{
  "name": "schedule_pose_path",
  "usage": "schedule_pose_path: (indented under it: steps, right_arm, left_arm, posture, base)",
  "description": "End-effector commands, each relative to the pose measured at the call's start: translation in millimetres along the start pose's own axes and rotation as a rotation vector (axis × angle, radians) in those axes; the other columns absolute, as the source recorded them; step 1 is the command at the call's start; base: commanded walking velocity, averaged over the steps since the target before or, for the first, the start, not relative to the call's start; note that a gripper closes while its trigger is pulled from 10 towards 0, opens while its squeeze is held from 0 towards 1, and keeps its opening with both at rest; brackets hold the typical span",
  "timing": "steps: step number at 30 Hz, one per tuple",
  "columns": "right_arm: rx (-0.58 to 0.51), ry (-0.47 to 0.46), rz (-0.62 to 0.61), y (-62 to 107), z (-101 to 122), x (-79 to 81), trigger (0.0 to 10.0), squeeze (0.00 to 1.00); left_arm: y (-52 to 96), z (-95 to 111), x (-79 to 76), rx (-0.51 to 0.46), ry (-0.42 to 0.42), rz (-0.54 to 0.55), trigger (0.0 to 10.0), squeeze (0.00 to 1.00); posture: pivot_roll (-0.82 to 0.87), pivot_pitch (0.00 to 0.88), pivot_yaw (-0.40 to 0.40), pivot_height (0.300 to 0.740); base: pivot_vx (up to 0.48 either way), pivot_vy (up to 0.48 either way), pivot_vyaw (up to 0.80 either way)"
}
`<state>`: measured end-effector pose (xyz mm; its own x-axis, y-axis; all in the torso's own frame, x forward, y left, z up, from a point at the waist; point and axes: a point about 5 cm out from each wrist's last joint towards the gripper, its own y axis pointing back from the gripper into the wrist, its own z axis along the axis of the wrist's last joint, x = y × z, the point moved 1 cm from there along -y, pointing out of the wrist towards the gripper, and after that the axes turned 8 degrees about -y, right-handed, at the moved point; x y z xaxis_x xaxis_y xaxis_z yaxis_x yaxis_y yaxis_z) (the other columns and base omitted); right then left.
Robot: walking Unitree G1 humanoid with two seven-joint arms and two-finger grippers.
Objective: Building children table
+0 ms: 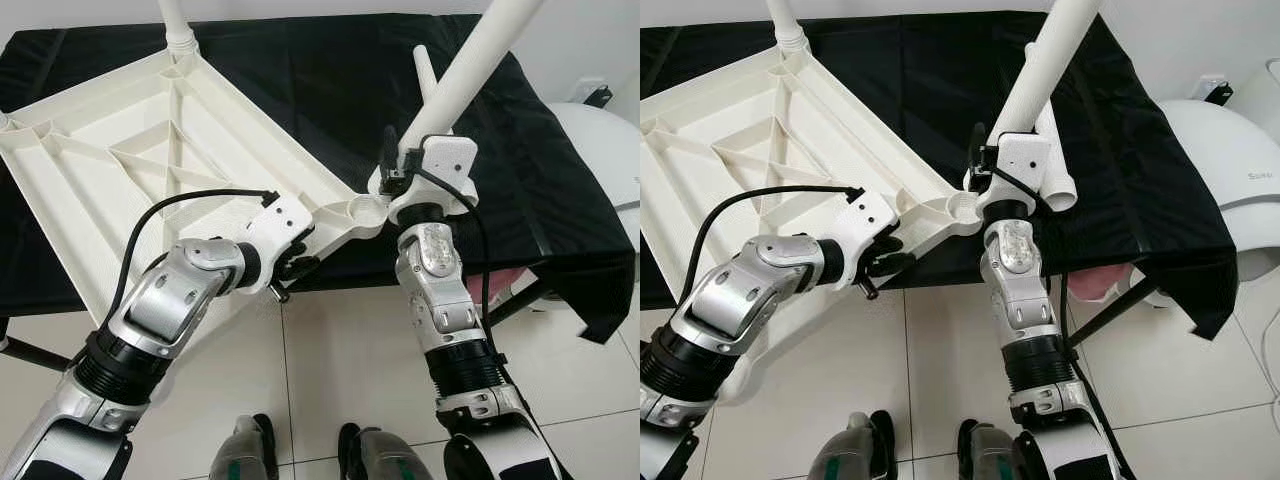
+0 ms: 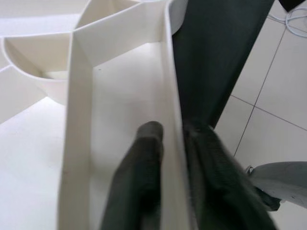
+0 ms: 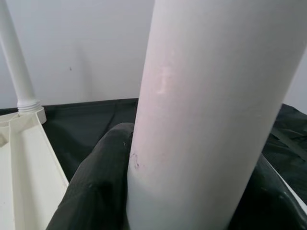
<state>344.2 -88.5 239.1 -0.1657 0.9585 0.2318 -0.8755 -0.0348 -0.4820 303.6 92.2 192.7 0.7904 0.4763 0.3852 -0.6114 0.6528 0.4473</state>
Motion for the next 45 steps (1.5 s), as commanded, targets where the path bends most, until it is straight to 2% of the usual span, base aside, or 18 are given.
schedule_pose_path:
  steps: [1, 8, 15, 16, 19, 20, 21, 28, 30, 34, 39, 45]
  right_arm:
    - [-0.008, 0.008, 0.015, -0.2, 3.2, 1.4, 10.0, 0.00]
    - [-0.003, 0.017, 0.027, -0.7, 2.6, -0.1, 10.0, 0.00]
    - [0.001, 0.022, 0.035, -0.5, 1.9, -0.1, 10.0, 0.00]
    - [0.004, 0.022, 0.038, -0.3, 1.6, -0.2, 10.0, 0.00]
    - [0.008, 0.020, 0.040, -0.2, 1.2, -0.4, 10.0, 0.00]
    - [0.011, 0.019, 0.043, -0.1, 1.0, -0.5, 10.0, 0.00]
    - [0.020, 0.016, 0.051, 0.0, 0.1, -0.5, 10.0, 0.00]
    - [0.064, -0.030, 0.164, 1.3, -4.4, -0.4, 10.0, 0.00]
    - [0.082, -0.047, 0.250, 3.0, -5.8, -0.1, 10.0, 0.00]
    - [0.089, -0.046, 0.268, 3.1, -6.4, -1.1, 10.0, 0.00]
    - [0.106, -0.094, 0.401, -0.2, -2.1, -6.0, 10.0, 0.00]
    - [0.131, -0.120, 0.458, -4.0, 0.1, -16.0, 10.0, 0.00]
  left_arm:
    - [3.6, -7.6, 4.0, 0.040, 0.000, 0.028, 10.0, 0.00]
    - [2.6, -13.0, 1.9, 0.090, -0.052, 0.029, 10.0, 0.00]
    - [2.6, -15.6, -1.4, 0.099, -0.048, 0.012, 10.0, 0.00]
    - [3.6, -14.7, -2.9, 0.086, -0.049, -0.001, 0.0, 0.00]
    - [3.9, -14.5, -2.4, 0.087, -0.045, 0.005, 0.1, 0.00]
    - [3.9, -14.7, -2.1, 0.089, -0.042, 0.005, 4.7, 0.00]
    - [3.7, -16.0, -2.6, 0.100, -0.051, -0.004, 10.0, 0.00]
    - [5.2, -17.5, -6.2, 0.099, -0.052, -0.037, 10.0, 0.00]
    - [5.7, -18.3, -5.6, 0.102, -0.048, -0.036, 10.0, 0.00]
    - [6.2, -18.5, -5.5, 0.102, -0.050, -0.036, 10.0, 0.00]
    - [9.6, -20.7, -4.9, 0.101, -0.047, -0.040, 10.0, 0.00]
    - [14.4, -24.6, -1.5, 0.105, -0.038, -0.036, 10.0, 0.00]
  posture:
    - [-0.04, 0.211, -0.012, 0.740]
    - [-0.04, 0.213, -0.013, 0.740]
    - [-0.04, 0.214, -0.010, 0.740]
    - [-0.04, 0.214, -0.010, 0.740]
    - [-0.04, 0.214, -0.010, 0.740]
    - [-0.04, 0.214, -0.010, 0.740]
    - [-0.04, 0.214, -0.010, 0.740]
    - [-0.04, 0.216, -0.013, 0.740]
    - [-0.04, 0.216, -0.016, 0.740]
    - [-0.04, 0.216, -0.016, 0.740]
    - [-0.04, 0.212, -0.019, 0.740]
    - [-0.04, 0.206, -0.024, 0.740]
  base:
    - [0.000, 0.000, 0.00]
    - [0.000, 0.000, 0.00]
    - [0.000, 0.000, 0.00]
    - [0.000, 0.000, 0.00]
    - [0.000, 0.000, 0.00]
    - [0.000, 0.000, 0.00]
    - [0.000, 0.000, 0.00]
    - [0.000, 0.000, 0.00]
    - [0.000, 0.000, 0.00]
    - [0.000, 0.000, 0.00]
    - [0.000, 0.000, 0.00]
    - [0.000, 0.000, 0.00]
